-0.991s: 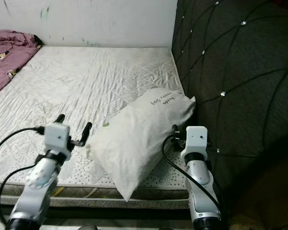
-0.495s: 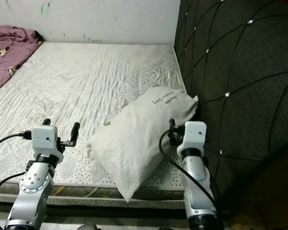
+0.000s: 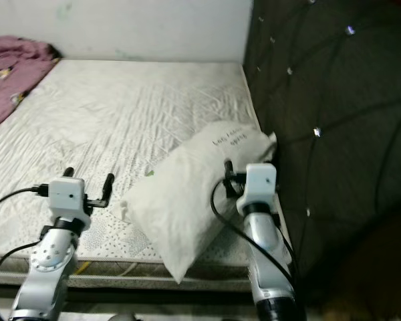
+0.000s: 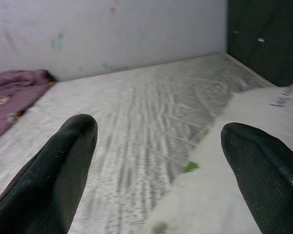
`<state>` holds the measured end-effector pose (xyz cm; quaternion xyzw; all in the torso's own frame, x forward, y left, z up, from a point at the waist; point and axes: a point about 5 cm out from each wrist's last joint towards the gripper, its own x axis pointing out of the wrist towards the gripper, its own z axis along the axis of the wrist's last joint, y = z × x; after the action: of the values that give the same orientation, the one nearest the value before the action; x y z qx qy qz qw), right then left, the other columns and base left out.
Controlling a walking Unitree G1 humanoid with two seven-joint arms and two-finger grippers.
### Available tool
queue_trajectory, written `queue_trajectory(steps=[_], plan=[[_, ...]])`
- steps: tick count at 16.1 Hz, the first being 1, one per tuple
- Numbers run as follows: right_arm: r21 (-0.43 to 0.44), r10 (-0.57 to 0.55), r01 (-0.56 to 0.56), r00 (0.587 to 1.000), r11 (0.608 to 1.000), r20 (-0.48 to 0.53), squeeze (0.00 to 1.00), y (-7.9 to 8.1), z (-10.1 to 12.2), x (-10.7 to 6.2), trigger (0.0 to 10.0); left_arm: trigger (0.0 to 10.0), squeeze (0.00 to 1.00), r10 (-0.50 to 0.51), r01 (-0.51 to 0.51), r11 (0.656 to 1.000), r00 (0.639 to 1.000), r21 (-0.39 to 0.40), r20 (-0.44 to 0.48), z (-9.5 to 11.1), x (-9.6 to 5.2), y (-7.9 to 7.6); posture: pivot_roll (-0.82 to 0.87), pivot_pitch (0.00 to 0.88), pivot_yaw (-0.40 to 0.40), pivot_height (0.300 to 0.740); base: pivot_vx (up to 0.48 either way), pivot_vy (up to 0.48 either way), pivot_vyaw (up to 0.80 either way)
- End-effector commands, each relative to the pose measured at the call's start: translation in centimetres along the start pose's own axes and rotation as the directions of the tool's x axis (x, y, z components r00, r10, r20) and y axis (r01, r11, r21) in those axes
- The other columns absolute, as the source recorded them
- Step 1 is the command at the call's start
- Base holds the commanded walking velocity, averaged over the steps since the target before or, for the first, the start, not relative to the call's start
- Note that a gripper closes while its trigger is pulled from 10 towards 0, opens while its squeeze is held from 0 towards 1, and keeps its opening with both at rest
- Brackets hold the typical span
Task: Clean up the room
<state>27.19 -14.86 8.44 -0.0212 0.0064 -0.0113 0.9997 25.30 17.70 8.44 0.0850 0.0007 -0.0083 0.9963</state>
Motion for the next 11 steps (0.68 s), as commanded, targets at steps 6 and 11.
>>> queue_trajectory(steps=[6, 11], plan=[[0.013, -0.001, 0.001, 1.0, 1.0, 0.015, 0.0, -0.04, 0.35, 0.18, 10.0, 10.0, 0.0, 0.015, -0.015, 1.0, 1.0, 0.026, 0.003, 0.14, 0.27, 0.14, 0.03, 0.0, 0.022, 0.74, 0.0, 0.0, -0.12], [0.018, -0.018, 0.017, 1.0, 1.0, 0.025, 0.0, -0.92, 0.6, -0.61, 10.0, 10.0, 0.0, 0.054, -0.053, 0.998, 0.999, 0.02, -0.011, -0.23, -0.31, 0.37, 0.03, 0.0, 0.03, 0.74, 0.0, 0.0, 0.0]])
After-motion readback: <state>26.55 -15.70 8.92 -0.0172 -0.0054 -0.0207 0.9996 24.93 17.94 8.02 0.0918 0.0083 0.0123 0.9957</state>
